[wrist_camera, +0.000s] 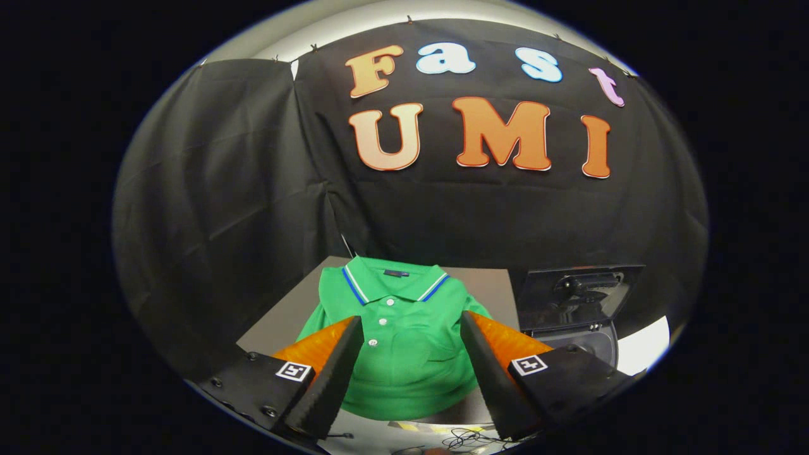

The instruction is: Put the clothes into the washing machine and then close the washing machine lid.

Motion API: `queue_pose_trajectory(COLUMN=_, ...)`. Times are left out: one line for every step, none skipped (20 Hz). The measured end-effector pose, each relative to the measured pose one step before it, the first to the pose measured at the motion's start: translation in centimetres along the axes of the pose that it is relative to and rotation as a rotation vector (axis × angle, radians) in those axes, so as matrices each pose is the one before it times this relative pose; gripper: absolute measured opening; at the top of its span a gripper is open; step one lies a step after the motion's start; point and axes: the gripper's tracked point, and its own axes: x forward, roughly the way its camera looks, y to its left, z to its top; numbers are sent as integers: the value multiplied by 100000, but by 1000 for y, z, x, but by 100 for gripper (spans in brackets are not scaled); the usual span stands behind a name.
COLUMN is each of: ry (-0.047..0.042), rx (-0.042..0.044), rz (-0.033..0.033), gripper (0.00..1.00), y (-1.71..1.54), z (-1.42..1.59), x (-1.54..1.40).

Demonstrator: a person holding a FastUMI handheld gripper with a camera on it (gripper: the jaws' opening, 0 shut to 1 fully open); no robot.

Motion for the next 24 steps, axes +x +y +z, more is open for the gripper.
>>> queue_pose_trajectory(ry=1137, rx=-960, rz=255, gripper=99, y=614, z=-406, x=509)
queue_pose_trajectory(ry=1441, rx=-947, rz=140, gripper=99, y=461, z=-531, x=530)
queue_pose_trajectory(ry=1474, rx=-950, rz=-60, gripper=99, y=512, z=-391, x=562)
queue_pose_trajectory(ry=1419, rx=-1255, rz=-473, gripper=99, y=253, z=-623, x=495)
queue_pose_trajectory(ry=1520, rx=-1673, rz=-640, gripper=99, y=121, z=-459, x=402)
queue_pose_trajectory(ry=1746, rx=-1684, rz=-1033, gripper=99, y=103, z=-620, x=526)
queue_pose_trajectory(ry=1621, rx=-1438, rz=-766, gripper=98, y=-35, z=-689, x=207)
queue_pose_trajectory(ry=1210, rx=-964, rz=-124, gripper=99, y=92, z=-508, x=244)
queue_pose_trajectory(ry=603, rx=-643, rz=-261, gripper=99, y=180, z=-144, x=371)
queue_pose_trajectory(ry=210, rx=-837, rz=-293, gripper=99, y=149, z=-238, x=160)
queue_pose_trajectory(ry=269, rx=-826, rz=-208, gripper=98, y=70, z=-171, x=89)
queue_pose_trajectory(ry=356, rx=-510, rz=-87, gripper=98, y=49, z=-169, x=97)
queue_pose_trajectory(ry=436, rx=210, rz=-93, gripper=97, y=-6, z=-151, x=135)
queue_pose_trajectory(ry=504, rx=1044, rz=31, gripper=97, y=-44, z=-239, x=226)
queue_pose_trajectory(ry=963, rx=1170, rz=837, gripper=97, y=60, z=-479, x=476)
queue_pose_trajectory(ry=1421, rx=950, rz=1017, gripper=97, y=205, z=-263, x=158)
queue_pose_trajectory(ry=-628, rx=1785, rz=-306, gripper=95, y=-105, z=331, x=-45)
queue_pose_trajectory(ry=573, rx=965, rz=-34, gripper=92, y=-101, z=-290, x=-86)
queue_pose_trajectory(ry=875, rx=-154, rz=-308, gripper=89, y=-61, z=-109, x=-118)
queue_pose_trajectory(ry=112, rx=-890, rz=63, gripper=87, y=23, z=172, x=-185)
queue_pose_trajectory(ry=1526, rx=315, rz=-259, gripper=78, y=144, z=-150, x=-111)
queue_pose_trajectory(ry=197, rx=162, rz=205, gripper=70, y=-82, z=-118, x=-59)
queue_pose_trajectory(ry=53, rx=1115, rz=-181, gripper=61, y=-74, z=71, x=70)
queue_pose_trajectory(ry=-322, rx=-60, rz=782, gripper=53, y=48, z=-34, x=-67)
